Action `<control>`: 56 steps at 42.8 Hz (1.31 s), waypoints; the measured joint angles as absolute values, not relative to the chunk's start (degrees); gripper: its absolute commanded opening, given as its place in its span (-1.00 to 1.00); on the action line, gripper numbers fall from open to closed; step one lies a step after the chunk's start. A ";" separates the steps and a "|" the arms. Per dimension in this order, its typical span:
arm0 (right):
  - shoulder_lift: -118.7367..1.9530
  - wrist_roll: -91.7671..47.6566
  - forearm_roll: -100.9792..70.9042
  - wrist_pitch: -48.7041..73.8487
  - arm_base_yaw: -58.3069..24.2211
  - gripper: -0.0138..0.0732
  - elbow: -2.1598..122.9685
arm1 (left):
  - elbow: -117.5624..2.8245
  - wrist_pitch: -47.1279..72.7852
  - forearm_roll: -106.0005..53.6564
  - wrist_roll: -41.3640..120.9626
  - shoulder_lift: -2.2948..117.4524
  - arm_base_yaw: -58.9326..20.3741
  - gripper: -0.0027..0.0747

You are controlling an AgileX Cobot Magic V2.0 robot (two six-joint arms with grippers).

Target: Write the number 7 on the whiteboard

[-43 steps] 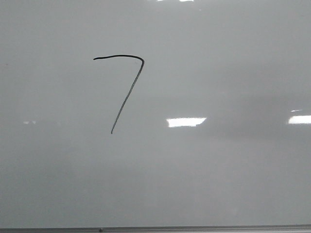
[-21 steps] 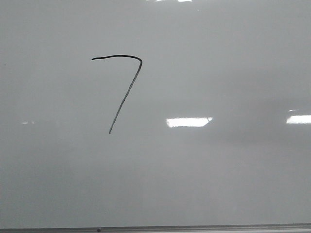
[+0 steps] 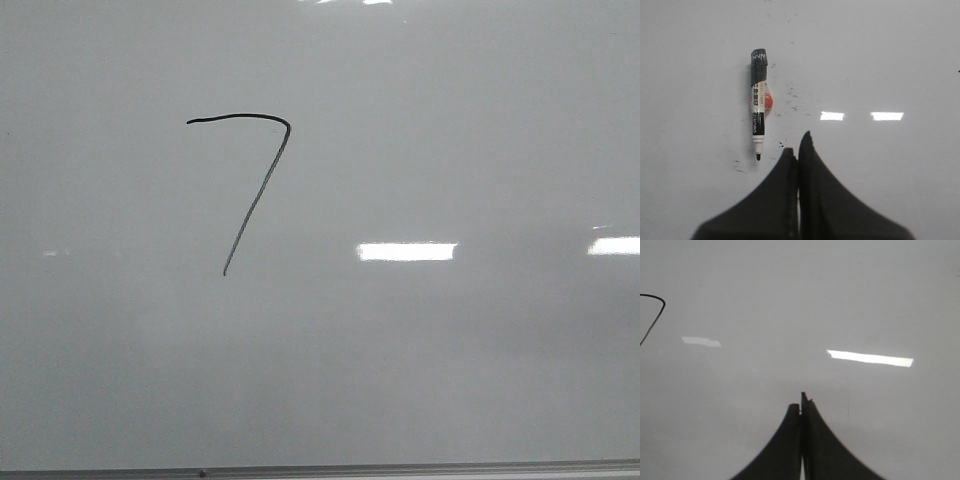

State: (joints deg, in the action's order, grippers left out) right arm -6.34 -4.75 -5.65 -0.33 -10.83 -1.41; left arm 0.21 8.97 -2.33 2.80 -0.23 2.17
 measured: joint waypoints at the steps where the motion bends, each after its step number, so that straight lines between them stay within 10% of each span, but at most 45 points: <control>1: -6.34 -4.62 -5.64 0.00 -10.53 -0.84 -1.51 | 0.21 8.97 -2.33 2.80 -0.23 2.17 -0.98; 56: 0.63 -4.15 -5.13 11.47 -1.26 -0.84 -1.51 | 0.21 8.97 -2.33 2.78 -0.23 2.17 -0.98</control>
State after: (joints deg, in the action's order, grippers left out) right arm 0.63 -4.15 -5.13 11.47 -1.26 -1.51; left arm 0.21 8.97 -2.33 2.78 -0.23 2.17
